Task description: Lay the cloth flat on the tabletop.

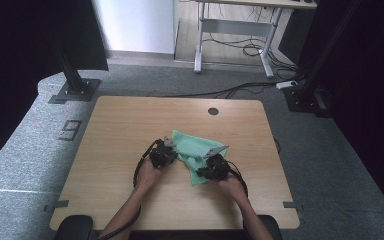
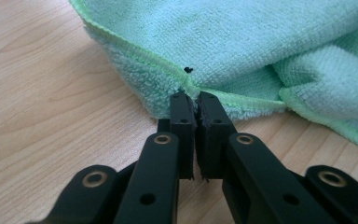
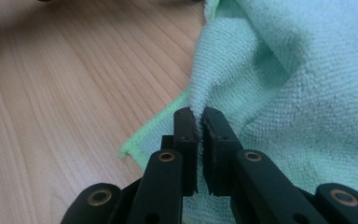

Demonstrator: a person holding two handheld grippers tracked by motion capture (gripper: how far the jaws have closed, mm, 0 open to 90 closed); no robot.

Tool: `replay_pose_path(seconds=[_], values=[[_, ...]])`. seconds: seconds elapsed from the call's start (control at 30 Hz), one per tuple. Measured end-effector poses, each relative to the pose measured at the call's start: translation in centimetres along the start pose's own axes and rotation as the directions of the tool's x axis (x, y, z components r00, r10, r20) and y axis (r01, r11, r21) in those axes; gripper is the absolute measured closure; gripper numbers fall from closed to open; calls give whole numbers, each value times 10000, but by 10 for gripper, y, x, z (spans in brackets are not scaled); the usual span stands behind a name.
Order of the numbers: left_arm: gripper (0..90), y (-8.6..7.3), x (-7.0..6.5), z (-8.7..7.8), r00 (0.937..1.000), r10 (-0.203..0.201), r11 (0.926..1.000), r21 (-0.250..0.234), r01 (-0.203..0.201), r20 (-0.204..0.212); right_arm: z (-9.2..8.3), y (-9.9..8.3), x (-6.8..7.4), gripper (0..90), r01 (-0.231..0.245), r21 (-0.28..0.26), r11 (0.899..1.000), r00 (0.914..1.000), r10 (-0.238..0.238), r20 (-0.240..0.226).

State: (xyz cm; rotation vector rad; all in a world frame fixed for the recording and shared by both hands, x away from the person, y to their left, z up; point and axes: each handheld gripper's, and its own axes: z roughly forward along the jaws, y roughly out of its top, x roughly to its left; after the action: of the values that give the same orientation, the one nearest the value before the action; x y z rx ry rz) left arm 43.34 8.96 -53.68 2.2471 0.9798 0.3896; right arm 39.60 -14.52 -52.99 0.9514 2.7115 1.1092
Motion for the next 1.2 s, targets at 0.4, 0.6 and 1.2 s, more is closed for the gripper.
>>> replay_pose_path(seconds=[0.4,0.6,1.2], values=[[550,13,-15,-2,9991,254,9989,-407,-240,333,-4,0,0,841,36,-61,10000,10000,-36,33],[754,5,-20,6,9987,503,9987,-125,-503,14,-6,-4,-2,848,-13,-52,10000,10000,13,53],[889,8,16,-45,9963,225,9947,-982,-306,-831,-46,-9,-25,852,-460,-696,9965,9949,520,870]])
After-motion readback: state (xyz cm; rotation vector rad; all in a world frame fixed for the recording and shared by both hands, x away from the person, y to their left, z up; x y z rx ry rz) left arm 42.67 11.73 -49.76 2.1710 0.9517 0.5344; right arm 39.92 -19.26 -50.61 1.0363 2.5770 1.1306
